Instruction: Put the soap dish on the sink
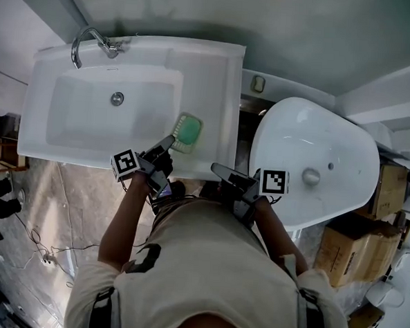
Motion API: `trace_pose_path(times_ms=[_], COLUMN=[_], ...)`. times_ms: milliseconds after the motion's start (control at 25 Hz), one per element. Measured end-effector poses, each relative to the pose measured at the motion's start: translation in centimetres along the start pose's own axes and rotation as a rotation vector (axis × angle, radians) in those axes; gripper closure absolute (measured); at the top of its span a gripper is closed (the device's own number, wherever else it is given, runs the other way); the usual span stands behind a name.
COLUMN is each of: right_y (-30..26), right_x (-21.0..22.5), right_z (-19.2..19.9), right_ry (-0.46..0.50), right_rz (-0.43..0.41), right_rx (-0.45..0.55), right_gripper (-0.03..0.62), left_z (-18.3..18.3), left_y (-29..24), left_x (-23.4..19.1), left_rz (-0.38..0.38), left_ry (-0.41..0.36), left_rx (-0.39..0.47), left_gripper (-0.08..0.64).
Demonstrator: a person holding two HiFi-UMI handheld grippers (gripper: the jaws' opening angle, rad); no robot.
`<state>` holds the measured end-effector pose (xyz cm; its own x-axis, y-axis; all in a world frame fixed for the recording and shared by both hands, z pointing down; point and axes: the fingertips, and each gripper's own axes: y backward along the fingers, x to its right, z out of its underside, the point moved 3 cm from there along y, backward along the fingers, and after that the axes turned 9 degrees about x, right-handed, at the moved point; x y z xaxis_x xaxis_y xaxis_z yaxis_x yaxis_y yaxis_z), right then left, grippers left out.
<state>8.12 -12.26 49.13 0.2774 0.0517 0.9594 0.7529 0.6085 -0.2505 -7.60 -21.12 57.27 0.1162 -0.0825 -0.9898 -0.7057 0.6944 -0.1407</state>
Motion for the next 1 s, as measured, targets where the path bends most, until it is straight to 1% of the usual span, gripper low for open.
trace_pose_path(times_ms=[80, 240, 400, 520, 600, 800, 1000], right_y=[0.2, 0.6, 0.7, 0.7, 0.5, 0.3, 0.1], right_x=[0.0, 0.5, 1.0, 1.1, 1.1, 1.4, 1.3], right_z=[-0.2, -1.0, -1.0, -0.8, -0.7, -0.7, -0.9], right_ry=[-0.014, -0.006, -0.032, -0.034, -0.031, -0.039, -0.027], right_rz=[0.0, 0.003, 0.0, -0.002, -0.009, -0.006, -0.016], right_rx=[0.0, 0.003, 0.012, 0.007, -0.001, -0.013, -0.017], right_gripper=[0.581, 0.581, 0.581, 0.581, 0.581, 0.581, 0.581], left_z=[0.1, -0.1, -0.5, -0.6, -0.6, -0.8, -1.1], left_y=[-0.5, -1.6, -3.0, -3.5, -3.6, -4.1, -4.4], left_x=[-0.5, -1.2, -2.2, -2.7, -3.0, -3.6, -3.5], left_rz=[-0.012, -0.061, -0.038, -0.05, -0.058, -0.061, -0.082], left_ry=[0.007, -0.004, -0.022, -0.045, -0.047, -0.025, -0.074], left_rx=[-0.002, -0.021, -0.053, -0.07, -0.065, -0.037, -0.029], left_gripper=[0.474, 0.474, 0.474, 0.473, 0.474, 0.472, 0.472])
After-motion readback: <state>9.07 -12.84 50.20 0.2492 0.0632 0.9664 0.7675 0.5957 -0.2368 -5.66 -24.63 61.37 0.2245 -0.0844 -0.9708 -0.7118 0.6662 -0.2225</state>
